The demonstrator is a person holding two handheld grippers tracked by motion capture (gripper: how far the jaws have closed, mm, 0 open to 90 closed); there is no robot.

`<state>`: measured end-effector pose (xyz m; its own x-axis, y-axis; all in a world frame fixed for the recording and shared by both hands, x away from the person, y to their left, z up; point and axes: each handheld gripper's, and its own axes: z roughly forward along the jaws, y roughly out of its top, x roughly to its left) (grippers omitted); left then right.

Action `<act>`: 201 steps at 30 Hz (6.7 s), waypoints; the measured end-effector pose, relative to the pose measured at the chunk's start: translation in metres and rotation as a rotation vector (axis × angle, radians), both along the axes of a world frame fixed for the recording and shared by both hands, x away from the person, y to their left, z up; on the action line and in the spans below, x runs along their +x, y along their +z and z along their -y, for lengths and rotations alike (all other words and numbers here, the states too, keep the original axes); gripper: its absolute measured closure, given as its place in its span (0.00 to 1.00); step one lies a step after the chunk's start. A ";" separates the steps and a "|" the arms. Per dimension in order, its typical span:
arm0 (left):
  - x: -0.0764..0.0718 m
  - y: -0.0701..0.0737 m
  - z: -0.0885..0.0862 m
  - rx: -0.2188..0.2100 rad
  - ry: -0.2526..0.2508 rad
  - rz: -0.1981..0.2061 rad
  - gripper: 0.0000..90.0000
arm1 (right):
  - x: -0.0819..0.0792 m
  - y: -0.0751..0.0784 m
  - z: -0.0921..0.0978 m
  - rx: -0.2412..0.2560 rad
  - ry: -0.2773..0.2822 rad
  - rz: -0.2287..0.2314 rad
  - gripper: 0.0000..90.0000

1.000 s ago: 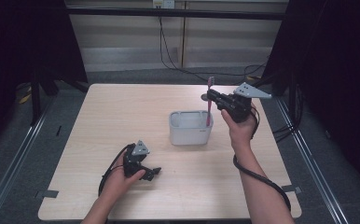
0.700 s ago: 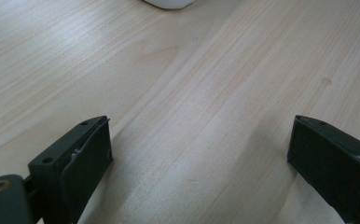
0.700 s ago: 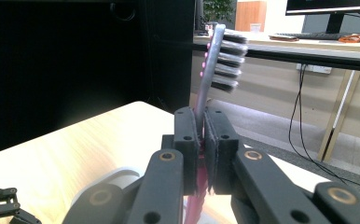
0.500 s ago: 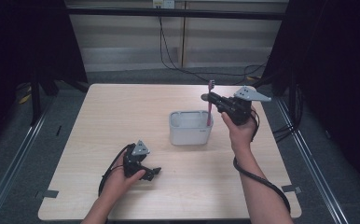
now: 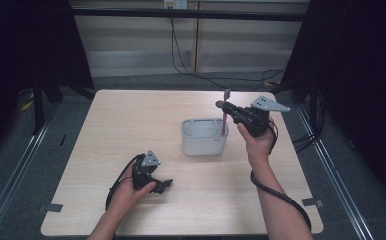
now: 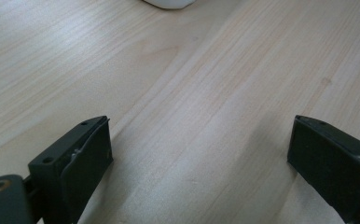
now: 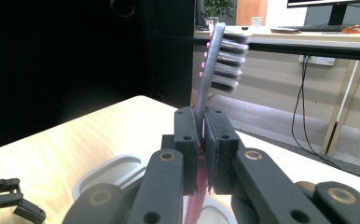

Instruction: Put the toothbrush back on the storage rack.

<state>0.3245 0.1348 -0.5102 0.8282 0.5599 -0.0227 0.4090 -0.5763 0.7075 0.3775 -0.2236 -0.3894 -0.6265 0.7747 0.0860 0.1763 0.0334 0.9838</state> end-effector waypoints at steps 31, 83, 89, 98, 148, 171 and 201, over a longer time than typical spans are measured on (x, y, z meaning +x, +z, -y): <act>0.000 0.000 0.000 0.000 0.001 0.002 0.07 | -0.007 -0.020 0.002 -0.011 0.007 -0.034 0.93; 0.000 0.000 0.000 0.000 0.002 0.002 0.07 | -0.020 -0.043 0.003 -0.041 0.025 -0.065 0.93; 0.000 0.000 0.000 0.000 0.002 0.003 0.07 | -0.021 -0.046 0.004 -0.045 0.029 -0.072 0.93; 0.000 0.000 0.000 0.000 0.002 0.003 0.07 | -0.022 -0.049 0.003 -0.052 0.031 -0.077 0.93; 0.000 0.000 0.000 -0.003 0.005 0.003 0.07 | -0.028 -0.052 0.008 -0.065 0.033 -0.094 0.67; 0.000 0.000 0.000 -0.002 0.005 0.003 0.07 | -0.028 -0.050 0.012 -0.076 0.017 -0.154 0.39; -0.001 -0.001 0.001 -0.006 0.009 0.006 0.07 | -0.040 -0.047 0.034 -0.202 0.124 -0.265 0.18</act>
